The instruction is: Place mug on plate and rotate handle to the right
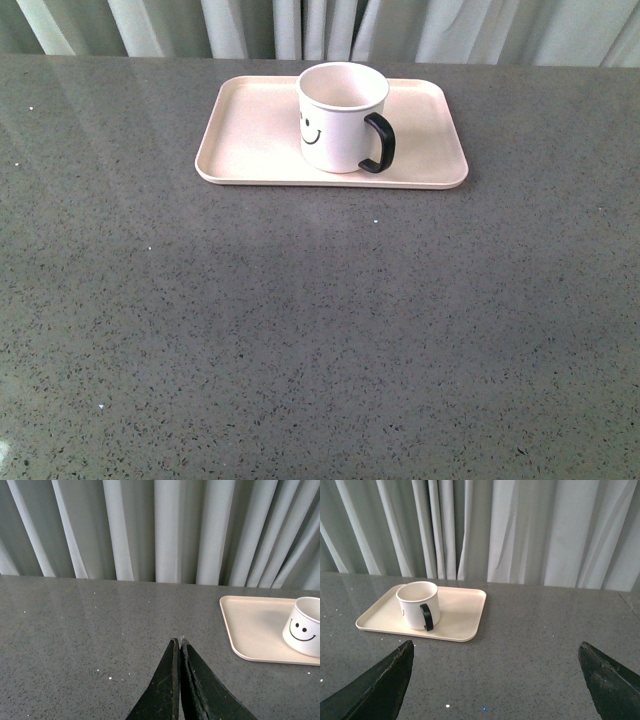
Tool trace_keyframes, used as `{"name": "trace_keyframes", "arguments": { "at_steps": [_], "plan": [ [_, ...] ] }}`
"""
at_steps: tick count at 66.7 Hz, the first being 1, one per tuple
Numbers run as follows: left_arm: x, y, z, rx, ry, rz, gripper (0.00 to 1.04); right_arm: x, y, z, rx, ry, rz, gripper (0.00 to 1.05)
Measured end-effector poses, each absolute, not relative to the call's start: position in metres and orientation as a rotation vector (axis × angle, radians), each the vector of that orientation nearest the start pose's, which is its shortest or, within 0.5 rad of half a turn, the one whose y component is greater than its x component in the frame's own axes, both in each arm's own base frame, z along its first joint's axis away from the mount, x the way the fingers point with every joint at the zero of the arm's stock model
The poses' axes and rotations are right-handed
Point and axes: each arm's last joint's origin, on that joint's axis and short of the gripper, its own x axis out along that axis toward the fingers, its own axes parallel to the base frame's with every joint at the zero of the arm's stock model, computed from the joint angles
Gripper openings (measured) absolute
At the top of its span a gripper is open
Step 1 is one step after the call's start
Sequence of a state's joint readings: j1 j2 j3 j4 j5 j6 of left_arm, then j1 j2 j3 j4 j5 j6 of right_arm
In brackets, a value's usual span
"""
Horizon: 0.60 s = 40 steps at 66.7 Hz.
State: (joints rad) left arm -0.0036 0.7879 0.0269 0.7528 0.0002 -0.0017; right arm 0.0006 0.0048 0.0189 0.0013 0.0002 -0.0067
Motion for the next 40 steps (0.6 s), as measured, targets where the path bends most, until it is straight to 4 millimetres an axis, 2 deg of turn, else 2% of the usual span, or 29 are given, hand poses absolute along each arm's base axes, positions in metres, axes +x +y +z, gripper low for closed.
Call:
{"name": "trace_keyframes", "arguments": {
  "at_steps": [14, 40],
  "plan": [
    [0.136, 0.000, 0.167, -0.002, 0.000, -0.004, 0.01, 0.097, 0.000, 0.170, -0.007, -0.015, 0.000, 0.96],
    [0.122, 0.000, 0.171, -0.002, -0.013, -0.004, 0.01, 0.097, 0.000, 0.170, -0.007, -0.015, 0.000, 0.96]
  ]
}}
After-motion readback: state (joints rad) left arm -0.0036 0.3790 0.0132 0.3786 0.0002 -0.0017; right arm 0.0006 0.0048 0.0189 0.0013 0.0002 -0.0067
